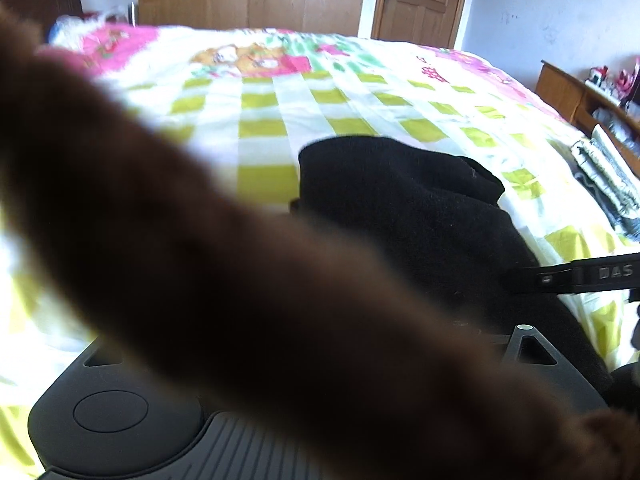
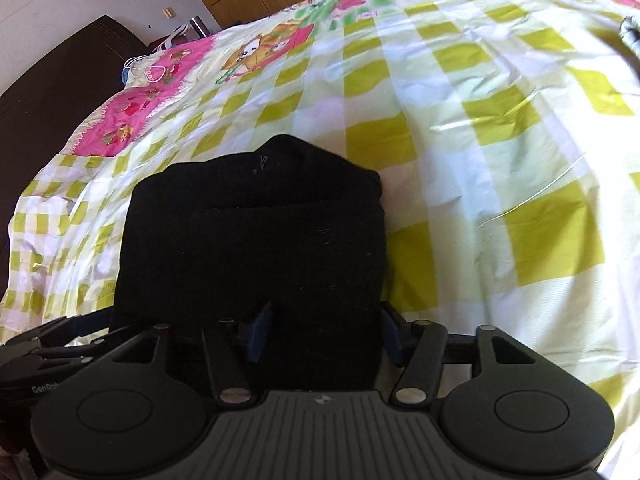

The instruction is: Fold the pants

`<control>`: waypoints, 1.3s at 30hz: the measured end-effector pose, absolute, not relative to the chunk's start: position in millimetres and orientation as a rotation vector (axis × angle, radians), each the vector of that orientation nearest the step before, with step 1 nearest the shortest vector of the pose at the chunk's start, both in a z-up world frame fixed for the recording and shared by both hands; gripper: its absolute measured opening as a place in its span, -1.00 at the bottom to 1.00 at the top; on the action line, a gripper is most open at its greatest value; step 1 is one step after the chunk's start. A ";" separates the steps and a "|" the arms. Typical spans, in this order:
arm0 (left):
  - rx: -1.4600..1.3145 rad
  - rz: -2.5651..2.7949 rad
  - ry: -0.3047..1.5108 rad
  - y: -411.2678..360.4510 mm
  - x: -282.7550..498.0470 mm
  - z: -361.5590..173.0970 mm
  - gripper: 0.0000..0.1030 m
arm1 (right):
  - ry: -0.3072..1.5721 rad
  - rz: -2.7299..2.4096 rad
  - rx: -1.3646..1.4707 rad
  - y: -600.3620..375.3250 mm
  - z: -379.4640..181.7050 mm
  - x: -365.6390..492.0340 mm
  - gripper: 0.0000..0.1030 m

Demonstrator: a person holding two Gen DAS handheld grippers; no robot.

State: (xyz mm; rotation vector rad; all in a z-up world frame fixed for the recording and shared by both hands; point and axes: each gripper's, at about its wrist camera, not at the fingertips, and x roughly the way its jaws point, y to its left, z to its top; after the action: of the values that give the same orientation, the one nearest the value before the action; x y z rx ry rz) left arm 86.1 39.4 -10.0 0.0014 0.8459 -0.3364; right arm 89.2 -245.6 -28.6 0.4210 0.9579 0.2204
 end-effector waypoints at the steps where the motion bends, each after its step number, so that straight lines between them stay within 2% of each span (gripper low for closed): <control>1: -0.019 -0.361 0.857 41.3 88.5 -12.2 0.75 | 0.967 0.225 0.430 -243.1 -31.1 92.1 0.54; 3: -0.050 -0.409 0.883 45.3 91.1 -15.2 0.75 | 0.968 0.224 0.449 -239.2 -32.7 94.1 0.53; 5: -0.049 -0.429 0.881 48.5 91.1 -16.8 0.73 | 0.957 0.222 0.497 -236.1 -28.6 94.5 0.36; 7: -0.029 -0.440 0.855 49.9 93.1 -14.4 0.61 | 0.942 0.237 0.511 -228.5 -21.0 98.7 0.06; 13: -0.019 -0.367 0.811 90.0 123.1 -2.4 0.58 | 0.943 0.294 0.577 -188.4 -15.2 137.9 -0.06; 16: 0.029 -0.290 0.789 116.6 142.6 0.3 0.61 | 0.951 0.351 0.578 -155.9 -19.6 162.1 -0.06; 18: 0.071 -0.254 0.787 131.8 150.2 -0.4 0.65 | 0.959 0.372 0.479 -132.8 -16.4 174.3 0.00; 22: 0.151 -0.190 0.716 153.5 136.0 17.8 0.60 | 0.881 0.380 0.394 -135.5 -0.8 181.9 0.02; 27: 0.188 -0.238 0.595 145.5 113.6 54.0 0.60 | 0.835 0.370 0.378 -152.7 7.1 205.8 0.08; 29: 0.171 -0.331 0.576 126.8 111.2 60.7 0.60 | 0.833 0.422 0.290 -145.1 8.7 221.4 0.13; 34: 0.183 -0.616 0.580 60.8 104.1 36.8 0.61 | 0.785 0.551 0.069 -133.2 6.6 244.8 0.14; 38: 0.259 -0.698 0.651 29.2 105.2 -1.8 0.60 | 0.843 0.707 0.049 -133.2 -6.1 266.3 0.16; 39: 0.265 -0.699 0.665 28.0 106.5 -9.1 0.60 | 0.854 0.718 0.065 -135.4 -9.0 269.7 0.01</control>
State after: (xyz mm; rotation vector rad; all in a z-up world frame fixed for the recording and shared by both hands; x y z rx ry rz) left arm 106.5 28.0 -9.1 0.2652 0.6645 -0.6991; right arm 269.7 -135.4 -9.0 0.0646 0.8536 0.7179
